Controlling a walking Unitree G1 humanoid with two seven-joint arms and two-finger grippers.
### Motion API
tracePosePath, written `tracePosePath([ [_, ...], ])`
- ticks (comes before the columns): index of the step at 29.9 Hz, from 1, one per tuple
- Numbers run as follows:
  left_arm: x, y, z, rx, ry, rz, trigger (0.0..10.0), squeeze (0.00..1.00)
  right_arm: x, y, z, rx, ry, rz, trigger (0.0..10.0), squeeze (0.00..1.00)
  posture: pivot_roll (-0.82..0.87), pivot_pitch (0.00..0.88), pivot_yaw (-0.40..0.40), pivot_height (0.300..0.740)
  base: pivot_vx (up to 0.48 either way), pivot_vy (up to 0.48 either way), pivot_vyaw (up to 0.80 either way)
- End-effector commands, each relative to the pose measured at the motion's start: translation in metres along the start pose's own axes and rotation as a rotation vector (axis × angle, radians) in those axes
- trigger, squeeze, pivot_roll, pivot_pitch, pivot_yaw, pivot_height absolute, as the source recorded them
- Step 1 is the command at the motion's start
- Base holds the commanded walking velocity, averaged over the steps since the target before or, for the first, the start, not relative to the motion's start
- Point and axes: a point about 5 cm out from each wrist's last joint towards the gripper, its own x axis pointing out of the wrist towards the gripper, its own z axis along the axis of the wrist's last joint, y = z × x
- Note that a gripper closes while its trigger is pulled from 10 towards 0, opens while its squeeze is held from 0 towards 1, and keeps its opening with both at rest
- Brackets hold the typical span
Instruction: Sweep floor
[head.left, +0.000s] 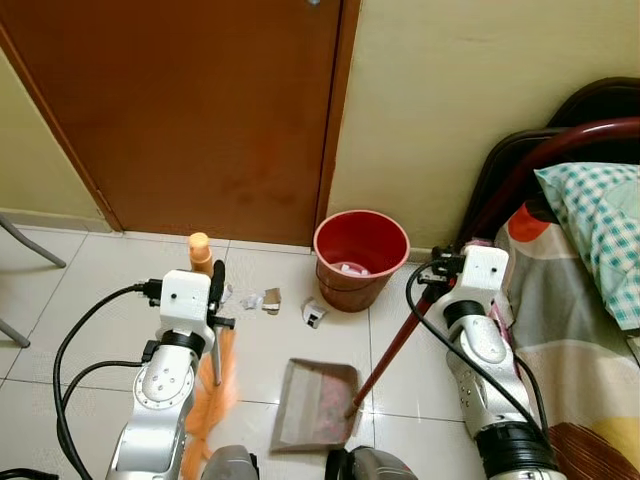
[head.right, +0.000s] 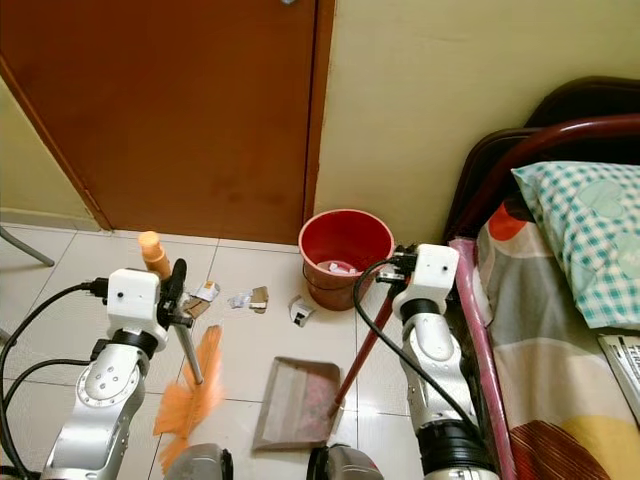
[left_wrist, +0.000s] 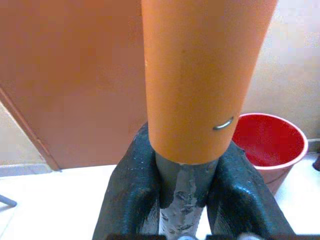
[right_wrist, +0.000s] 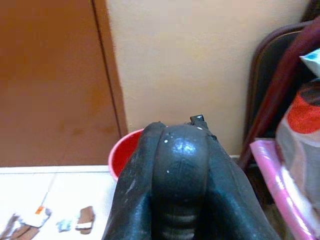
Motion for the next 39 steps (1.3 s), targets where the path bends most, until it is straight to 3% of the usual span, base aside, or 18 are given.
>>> tracePosePath([
  [1,0.001,-0.005,0.006,-0.019,-0.008,-0.01,10.0,0.0,0.0,-0.009,0.004,0.014,0.001,-0.054,10.0,0.0,0.1,0.125,-0.1,0.74,0.0,0.0,0.0],
  [7,0.002,-0.009,0.014,-0.027,-0.033,-0.013,10.0,0.0,-0.01,-0.014,-0.002,0.018,0.032,-0.08,10.0,0.0,0.08,0.144,-0.094,0.74,0.042,0.0,-0.07],
  [15,0.005,-0.008,0.017,-0.024,-0.04,-0.031,10.0,0.0,0.003,-0.019,0.007,-0.015,0.008,-0.087,10.0,0.0,0.09,0.127,-0.083,0.74,0.299,0.0,-0.64],
  [22,0.009,-0.002,0.019,-0.017,-0.045,-0.017,10.0,0.0,0.007,-0.019,0.009,-0.044,0.001,-0.077,10.0,0.0,0.08,0.119,-0.08,0.74,0.315,0.0,0.0],
  [32,0.01,-0.014,0.018,-0.037,-0.043,-0.027,10.0,0.0,0.013,-0.017,0.012,-0.071,-0.028,-0.065,10.0,0.0,0.08,0.115,-0.081,0.74,0.292,0.0,0.0],
  [39,0.011,-0.01,0.02,-0.037,-0.048,-0.02,10.0,0.0,0.015,-0.015,0.013,-0.083,-0.033,-0.063,10.0,0.0,0.08,0.118,-0.082,0.74,0.113,0.0,0.0],
])
